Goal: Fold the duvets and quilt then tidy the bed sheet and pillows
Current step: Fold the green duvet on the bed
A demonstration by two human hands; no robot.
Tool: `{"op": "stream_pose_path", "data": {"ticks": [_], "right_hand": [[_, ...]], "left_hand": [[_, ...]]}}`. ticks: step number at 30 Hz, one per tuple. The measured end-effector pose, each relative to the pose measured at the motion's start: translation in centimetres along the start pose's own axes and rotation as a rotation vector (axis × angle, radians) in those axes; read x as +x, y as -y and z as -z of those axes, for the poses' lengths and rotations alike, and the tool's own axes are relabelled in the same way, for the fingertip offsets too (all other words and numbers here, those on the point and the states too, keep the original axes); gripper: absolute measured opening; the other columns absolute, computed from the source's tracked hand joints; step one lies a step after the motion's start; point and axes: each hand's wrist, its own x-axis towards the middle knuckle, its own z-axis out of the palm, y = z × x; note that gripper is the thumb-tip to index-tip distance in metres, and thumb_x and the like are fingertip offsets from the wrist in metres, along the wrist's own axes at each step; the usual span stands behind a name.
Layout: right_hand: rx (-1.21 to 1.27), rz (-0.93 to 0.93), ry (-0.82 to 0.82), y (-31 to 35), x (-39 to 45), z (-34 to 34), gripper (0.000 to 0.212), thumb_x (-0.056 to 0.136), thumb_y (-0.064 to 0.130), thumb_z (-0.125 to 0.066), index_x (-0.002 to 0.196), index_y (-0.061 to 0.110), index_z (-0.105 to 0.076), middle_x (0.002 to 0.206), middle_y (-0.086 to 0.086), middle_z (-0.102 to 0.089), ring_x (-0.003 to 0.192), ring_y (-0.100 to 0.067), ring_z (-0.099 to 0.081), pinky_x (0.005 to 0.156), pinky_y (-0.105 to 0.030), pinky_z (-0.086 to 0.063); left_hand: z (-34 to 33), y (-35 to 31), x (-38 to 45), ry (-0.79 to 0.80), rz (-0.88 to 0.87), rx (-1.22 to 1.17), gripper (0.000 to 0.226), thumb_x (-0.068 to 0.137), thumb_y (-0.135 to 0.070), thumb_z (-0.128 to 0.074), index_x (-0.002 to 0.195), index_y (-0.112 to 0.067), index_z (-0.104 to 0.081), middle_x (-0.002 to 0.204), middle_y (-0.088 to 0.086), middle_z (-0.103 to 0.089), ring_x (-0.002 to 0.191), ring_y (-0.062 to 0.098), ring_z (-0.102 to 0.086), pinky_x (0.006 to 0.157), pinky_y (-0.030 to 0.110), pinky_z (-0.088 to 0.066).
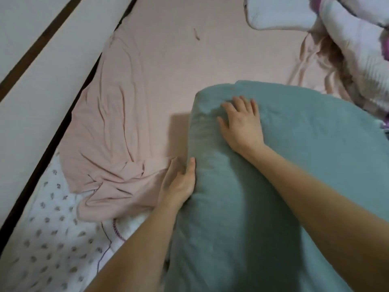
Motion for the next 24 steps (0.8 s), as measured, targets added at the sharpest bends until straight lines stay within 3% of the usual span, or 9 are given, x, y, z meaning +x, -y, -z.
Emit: {"op": "stream_pose_path", "data": {"ticks": [2, 5, 9, 14, 17, 20, 24], "right_hand": [[0.022, -0.088, 0.004, -0.6, -5.0, 0.6, 0.050, 0.096, 0.040, -0.044, 0.137, 0.012, -0.047, 0.147, -0.016, -0.039, 0.140, -0.031, -0.029, 0.118, -0.044, -0.010], [0.070, -0.096, 0.085, 0.5, -10.4, 0.8, 0.054, 0.098, 0.042, -0.040, 0.145, 0.013, -0.038, 0.153, -0.012, -0.032, 0.144, -0.026, -0.024, 0.119, -0.039, -0.008], [0.096, -0.033, 0.146, 2.7, -15.8, 1.5, 0.055, 0.099, 0.043, -0.038, 0.147, 0.016, -0.033, 0.156, -0.010, -0.027, 0.145, -0.022, -0.020, 0.119, -0.036, -0.007], [-0.007, -0.050, 0.125, 3.1, -22.9, 2.9, 0.060, 0.095, 0.049, -0.031, 0.144, 0.016, -0.041, 0.152, -0.014, -0.034, 0.143, -0.028, -0.027, 0.118, -0.042, -0.006], [-0.157, -0.188, 0.036, 1.3, -26.2, 3.6, 0.065, 0.092, 0.056, -0.033, 0.146, 0.019, -0.038, 0.153, -0.017, -0.029, 0.144, -0.033, -0.021, 0.118, -0.050, -0.001], [-0.178, -0.336, 0.026, -1.5, -27.8, 4.4, 0.070, 0.090, 0.063, -0.025, 0.150, 0.025, -0.025, 0.158, -0.016, -0.016, 0.146, -0.033, -0.009, 0.115, -0.055, 0.004], [-0.034, -0.387, 0.145, -4.0, -29.0, 5.0, 0.069, 0.092, 0.064, -0.021, 0.152, 0.032, -0.010, 0.160, -0.008, -0.007, 0.147, -0.028, -0.007, 0.117, -0.050, -0.008]], "left_hand": [[0.0, 0.8, -2.7, -0.053, -0.097, -0.082, 0.085, 0.083, -0.081, -0.014, 0.136, -0.023, -0.045, 0.142, -0.001, -0.049, 0.133, 0.023, -0.041, 0.114, 0.036, -0.028], [-1.0, 2.2, -5.9, 0.081, 0.052, -0.163, 0.072, 0.094, -0.066, -0.024, 0.147, -0.018, -0.035, 0.149, 0.006, -0.040, 0.136, 0.024, -0.038, 0.112, 0.030, -0.026], [-2.3, 3.7, -9.5, 0.127, 0.191, -0.183, 0.101, 0.077, -0.087, -0.021, 0.149, -0.016, -0.032, 0.148, 0.011, -0.041, 0.136, 0.030, -0.037, 0.113, 0.038, -0.021], [-3.2, 4.8, -13.5, 0.055, 0.145, -0.089, 0.120, 0.060, -0.090, -0.048, 0.149, -0.013, -0.024, 0.146, 0.015, -0.042, 0.133, 0.034, -0.042, 0.110, 0.041, -0.032], [-2.7, 6.5, -13.9, 0.088, 0.212, -0.168, 0.138, 0.043, -0.087, -0.065, 0.147, -0.005, -0.027, 0.147, 0.013, -0.042, 0.132, 0.029, -0.044, 0.110, 0.038, -0.036], [-3.1, 7.1, -14.3, 0.117, 0.204, -0.245, 0.124, 0.051, -0.078, -0.073, 0.143, -0.003, -0.037, 0.145, 0.010, -0.045, 0.128, 0.027, -0.049, 0.107, 0.034, -0.039], [-4.8, 5.5, -15.5, 0.014, 0.024, -0.208, 0.084, 0.069, -0.052, -0.078, 0.129, 0.002, -0.053, 0.133, 0.015, -0.056, 0.118, 0.030, -0.056, 0.100, 0.035, -0.046]]}}
